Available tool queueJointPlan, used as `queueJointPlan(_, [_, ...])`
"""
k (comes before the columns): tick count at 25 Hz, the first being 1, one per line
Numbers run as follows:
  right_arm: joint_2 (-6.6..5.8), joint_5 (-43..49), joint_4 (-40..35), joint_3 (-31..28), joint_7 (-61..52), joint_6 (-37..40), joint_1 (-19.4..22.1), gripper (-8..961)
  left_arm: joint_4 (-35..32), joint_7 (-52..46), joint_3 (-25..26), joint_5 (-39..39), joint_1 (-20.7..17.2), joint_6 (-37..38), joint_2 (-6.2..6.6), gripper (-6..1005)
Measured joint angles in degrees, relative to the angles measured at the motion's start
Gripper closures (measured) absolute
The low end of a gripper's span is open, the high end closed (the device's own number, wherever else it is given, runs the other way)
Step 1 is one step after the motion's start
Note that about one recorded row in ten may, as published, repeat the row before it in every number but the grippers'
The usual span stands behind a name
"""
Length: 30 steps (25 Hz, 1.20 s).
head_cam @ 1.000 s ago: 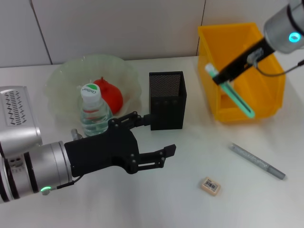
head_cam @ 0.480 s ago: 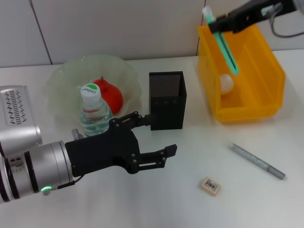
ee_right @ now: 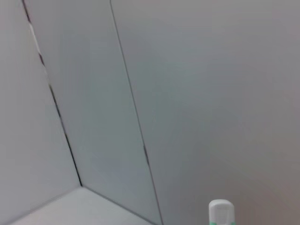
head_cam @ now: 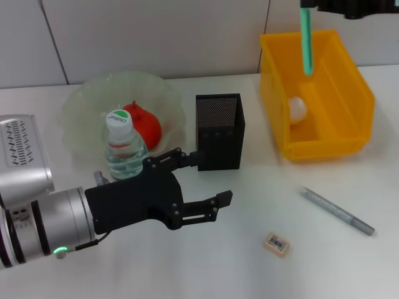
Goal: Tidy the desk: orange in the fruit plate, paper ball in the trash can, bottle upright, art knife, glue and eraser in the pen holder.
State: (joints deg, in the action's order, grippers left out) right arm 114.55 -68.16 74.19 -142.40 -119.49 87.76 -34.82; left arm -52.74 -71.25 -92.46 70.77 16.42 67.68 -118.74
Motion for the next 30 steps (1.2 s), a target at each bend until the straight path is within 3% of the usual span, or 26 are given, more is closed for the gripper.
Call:
queueJointPlan(2, [-0.08, -4.7, -2.6, -0.3, 4.7, 0.7, 2.3, 780, 0.0, 0.0, -0.4, 0.0, -0.1, 0.1, 0.0, 130])
queueJointPlan(9, [-1.09, -11.3, -11.0, -1.0, 13.8, 3.2, 3.8, 780, 0.0, 0.0, -0.6, 0.0, -0.2, 0.2, 0.07, 130])
queueJointPlan(17, [-2.72, -11.3, -24.6, -0.4, 24.3, -1.3, -0.3, 779, 0.0, 0.0, -0.7, 0.0, -0.2, 0.2, -0.04, 129])
queueJointPlan(25, [-2.77, -10.1, -31.2, 0.8, 28.6, -8.7, -3.9, 771, 0.0, 0.0, -0.7, -0.1, -0.1, 0.3, -0.15, 129])
queueJointPlan(30, [-1.79, -10.4, -33.6, 5.3, 30.8, -13.6, -6.0, 766, 0.0, -0.1, -1.3, -0.6, 0.2, 0.2, -0.18, 129])
